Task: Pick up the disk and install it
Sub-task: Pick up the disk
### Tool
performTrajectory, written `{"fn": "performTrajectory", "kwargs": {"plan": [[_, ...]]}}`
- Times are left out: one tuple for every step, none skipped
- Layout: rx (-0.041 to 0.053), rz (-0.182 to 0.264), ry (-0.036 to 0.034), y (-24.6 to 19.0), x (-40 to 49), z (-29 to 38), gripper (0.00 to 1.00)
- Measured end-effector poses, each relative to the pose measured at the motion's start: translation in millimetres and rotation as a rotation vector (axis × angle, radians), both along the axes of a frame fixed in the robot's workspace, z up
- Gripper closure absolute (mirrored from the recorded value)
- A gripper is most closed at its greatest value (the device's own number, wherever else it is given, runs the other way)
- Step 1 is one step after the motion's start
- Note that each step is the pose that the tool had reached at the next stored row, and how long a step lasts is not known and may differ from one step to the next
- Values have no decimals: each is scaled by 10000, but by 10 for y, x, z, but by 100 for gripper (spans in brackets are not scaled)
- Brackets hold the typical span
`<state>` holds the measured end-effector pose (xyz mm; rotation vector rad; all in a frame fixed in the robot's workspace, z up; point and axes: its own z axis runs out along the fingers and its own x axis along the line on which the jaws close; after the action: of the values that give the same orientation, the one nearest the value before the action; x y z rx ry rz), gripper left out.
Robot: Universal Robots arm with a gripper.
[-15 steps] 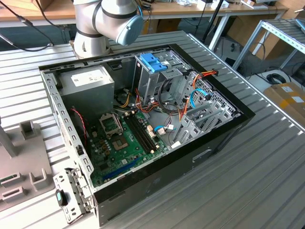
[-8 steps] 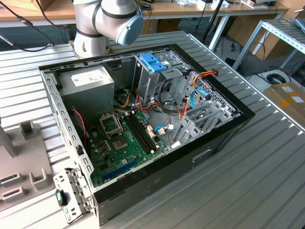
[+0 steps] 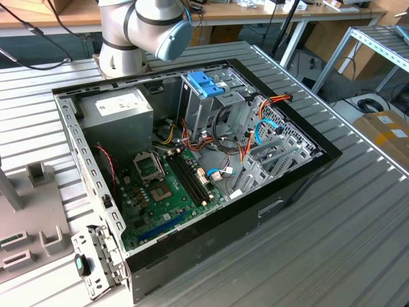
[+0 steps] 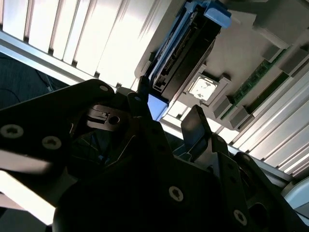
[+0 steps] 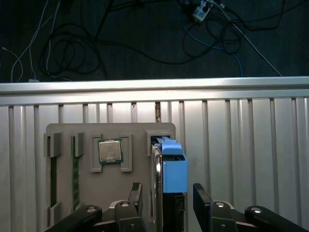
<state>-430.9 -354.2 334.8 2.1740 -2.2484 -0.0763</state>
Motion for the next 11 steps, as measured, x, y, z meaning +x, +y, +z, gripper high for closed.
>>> {"fn": "performTrajectory", "kwargs": {"plan": [[0, 9, -1, 0, -4, -8, 46], [0, 23, -1, -1, -6, -14, 46], [-1, 57, 1, 0, -9, -20, 46], [-1, 103, 1, 0, -11, -26, 46], [-2, 211, 2, 0, -13, -31, 46], [-2, 341, 2, 0, -16, -36, 46], [-2, 445, 1, 2, -28, -47, 46], [-2, 469, 0, 2, -49, -62, 46], [-2, 477, -3, 4, -70, -78, 46], [-1, 480, -7, 5, -78, -88, 46], [-1, 485, -10, 6, -83, -98, 46]]}}
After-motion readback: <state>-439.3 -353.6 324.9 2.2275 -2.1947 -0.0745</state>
